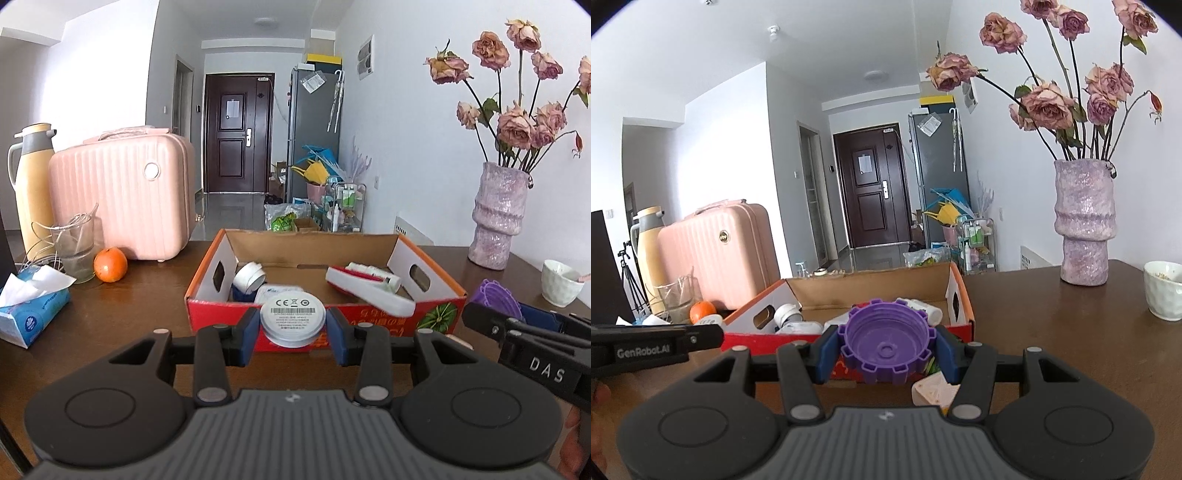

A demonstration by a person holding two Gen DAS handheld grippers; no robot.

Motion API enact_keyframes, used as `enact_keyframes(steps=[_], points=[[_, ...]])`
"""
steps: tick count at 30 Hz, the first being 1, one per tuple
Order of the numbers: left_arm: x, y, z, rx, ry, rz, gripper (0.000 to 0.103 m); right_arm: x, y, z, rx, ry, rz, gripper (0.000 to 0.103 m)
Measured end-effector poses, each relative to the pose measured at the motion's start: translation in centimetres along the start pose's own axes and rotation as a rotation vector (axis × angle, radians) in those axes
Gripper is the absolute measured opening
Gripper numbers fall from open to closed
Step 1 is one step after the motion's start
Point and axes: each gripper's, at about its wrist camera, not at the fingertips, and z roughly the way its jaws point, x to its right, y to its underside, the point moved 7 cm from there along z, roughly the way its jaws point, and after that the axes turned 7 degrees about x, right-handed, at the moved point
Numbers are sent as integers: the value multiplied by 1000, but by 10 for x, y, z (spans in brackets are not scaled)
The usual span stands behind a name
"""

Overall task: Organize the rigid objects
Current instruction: 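Carry the white disc and purple cap over the red box with both grippers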

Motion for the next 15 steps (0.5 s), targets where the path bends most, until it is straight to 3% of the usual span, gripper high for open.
enact_keyframes(steps=[15], points=[[11,-24,28,34,-23,-25,40,-2,-17,31,37,18,-7,53]])
